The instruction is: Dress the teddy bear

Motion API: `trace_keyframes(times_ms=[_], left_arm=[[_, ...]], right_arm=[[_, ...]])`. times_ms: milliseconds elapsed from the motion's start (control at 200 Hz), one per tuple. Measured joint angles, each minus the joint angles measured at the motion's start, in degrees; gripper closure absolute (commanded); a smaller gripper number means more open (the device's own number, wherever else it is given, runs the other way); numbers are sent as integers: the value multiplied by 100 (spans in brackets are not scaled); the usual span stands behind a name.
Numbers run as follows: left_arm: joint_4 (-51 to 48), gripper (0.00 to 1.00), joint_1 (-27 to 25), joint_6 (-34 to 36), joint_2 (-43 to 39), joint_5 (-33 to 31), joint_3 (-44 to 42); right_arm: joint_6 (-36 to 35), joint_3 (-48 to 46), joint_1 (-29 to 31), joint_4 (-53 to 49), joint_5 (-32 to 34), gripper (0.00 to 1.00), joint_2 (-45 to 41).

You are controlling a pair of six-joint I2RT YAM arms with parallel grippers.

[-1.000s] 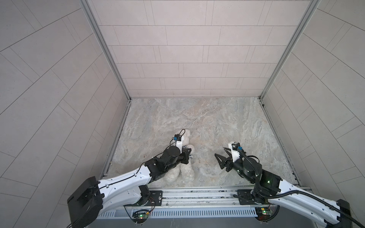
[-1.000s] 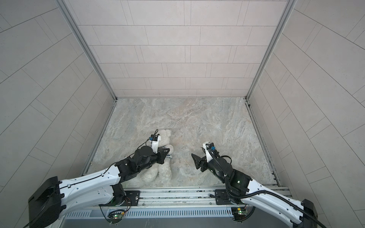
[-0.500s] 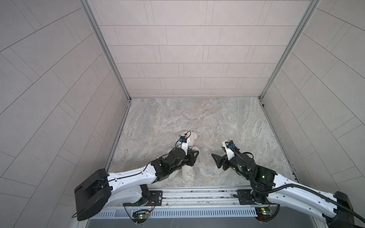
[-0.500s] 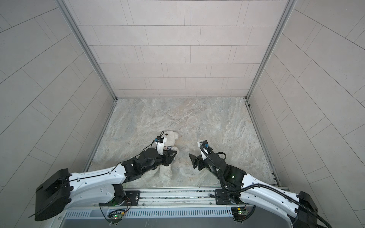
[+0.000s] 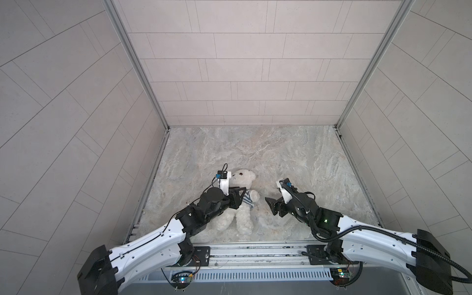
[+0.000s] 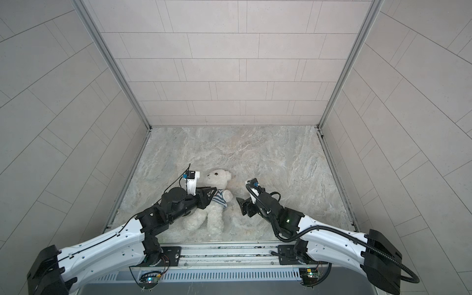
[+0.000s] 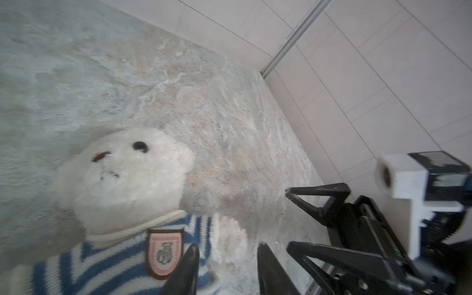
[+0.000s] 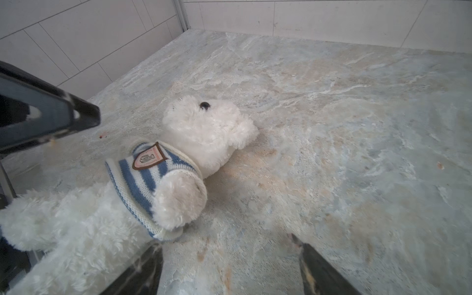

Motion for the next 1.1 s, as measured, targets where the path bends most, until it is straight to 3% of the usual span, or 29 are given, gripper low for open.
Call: trace_keyframes(times_ms=[115, 396, 646, 896, 1101], left_arm=[[-350, 58, 271, 105, 15, -28, 0], [-675, 60, 299, 278, 332, -2, -22], [-678, 65, 258, 256, 426, 118, -260], [-623, 68, -103, 146, 422, 76, -527], [-474, 70, -289, 33, 422, -48, -636]], right_arm=[[2, 199, 0, 323, -175, 16, 356], [42, 741, -7, 570, -411, 16, 1362], [109, 844, -9, 678, -660, 24, 1917], [225, 848, -9, 879, -730, 39, 2267], [337, 745, -9, 1049, -730, 64, 2277]])
